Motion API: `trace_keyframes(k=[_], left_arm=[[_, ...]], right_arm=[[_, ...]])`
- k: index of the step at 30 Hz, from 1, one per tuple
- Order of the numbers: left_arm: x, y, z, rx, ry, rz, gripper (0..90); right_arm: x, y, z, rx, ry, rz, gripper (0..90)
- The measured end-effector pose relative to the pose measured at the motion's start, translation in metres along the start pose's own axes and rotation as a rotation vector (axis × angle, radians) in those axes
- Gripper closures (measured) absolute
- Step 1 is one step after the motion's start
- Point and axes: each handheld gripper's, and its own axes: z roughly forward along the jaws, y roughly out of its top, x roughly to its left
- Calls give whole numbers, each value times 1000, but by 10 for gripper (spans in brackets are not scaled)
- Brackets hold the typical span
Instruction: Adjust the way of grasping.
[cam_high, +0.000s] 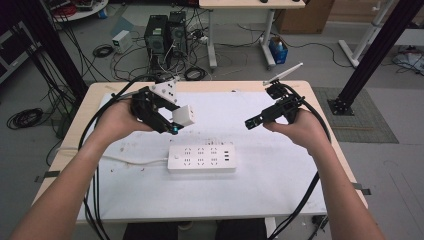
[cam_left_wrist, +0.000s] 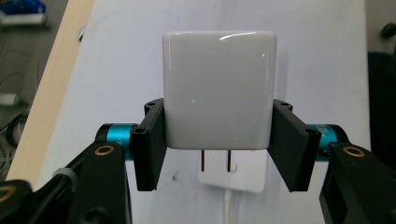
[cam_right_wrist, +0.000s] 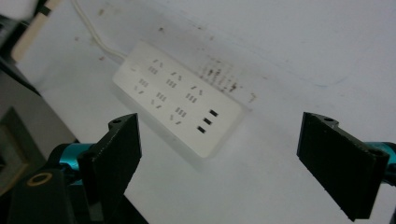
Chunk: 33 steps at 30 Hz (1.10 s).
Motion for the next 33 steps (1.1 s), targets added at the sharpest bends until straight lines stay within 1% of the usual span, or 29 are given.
trace_keyframes(k=[1,2,4,7,8,9,10,11,12,14,15,16,17,18,19,20,21,22,23,24,25,26,27,29,30,31,32,33], left_arm=[[0,2,3,-6,-6,6,425],[-1,3,6,-18,-14,3,425],[-3,6,12,-33,-25,16,425],[-5,9,21,-54,-39,23,425],[-5,9,21,-54,-39,23,425],[-6,10,28,-63,-49,17,425],[-6,10,28,-63,-49,17,425],[-6,10,28,-63,-49,17,425],[-8,14,36,-72,-51,20,425],[-9,15,38,-79,-49,18,425],[-11,18,40,-90,-50,22,425],[-11,18,40,-90,-50,22,425],[-12,21,42,-96,-47,29,425],[-12,21,42,-96,-47,29,425],[-13,23,44,-106,-46,27,425],[-13,24,45,-103,-49,35,425],[-14,25,46,-111,-51,36,425],[-14,26,47,-110,-50,39,425],[-15,28,48,-108,-43,49,425],[-15,28,48,-108,-43,49,425],[-16,29,50,-107,-43,53,425],[-16,29,50,-107,-43,53,425],[-16,30,51,-100,-36,65,425],[-16,30,51,-100,-36,65,425],[-17,32,52,-106,-21,66,425],[-17,32,52,-106,-20,69,425],[-17,32,52,-106,-20,69,425],[-18,32,52,-104,-19,74,425]], right_arm=[[0,0,1,-15,34,18,132],[-1,-1,1,-28,68,31,132],[0,-2,2,-53,122,59,132],[0,-2,5,-71,181,91,134],[0,-2,5,-71,181,91,134],[2,-2,8,-93,242,111,135],[2,-2,8,-93,242,111,135],[2,-2,9,-101,262,125,135],[4,-1,13,-105,299,149,168],[5,0,15,-100,299,157,168],[6,2,20,-91,303,178,168],[6,2,20,-91,303,178,168],[8,4,25,-88,324,192,168],[8,4,25,-88,324,192,168],[9,5,27,-90,338,199,168],[11,7,29,-89,351,204,168],[13,10,33,-83,360,205,169],[13,10,33,-83,360,205,169],[16,12,38,-77,378,208,183],[17,13,40,-84,387,208,216],[18,14,41,-89,402,214,227],[18,14,41,-89,402,214,227],[20,15,43,-98,425,216,257],[22,16,45,-99,428,217,257],[23,17,49,-85,435,224,270],[24,18,50,-80,429,231,294],[24,18,50,-80,429,231,294],[25,18,53,-78,436,232,310]])
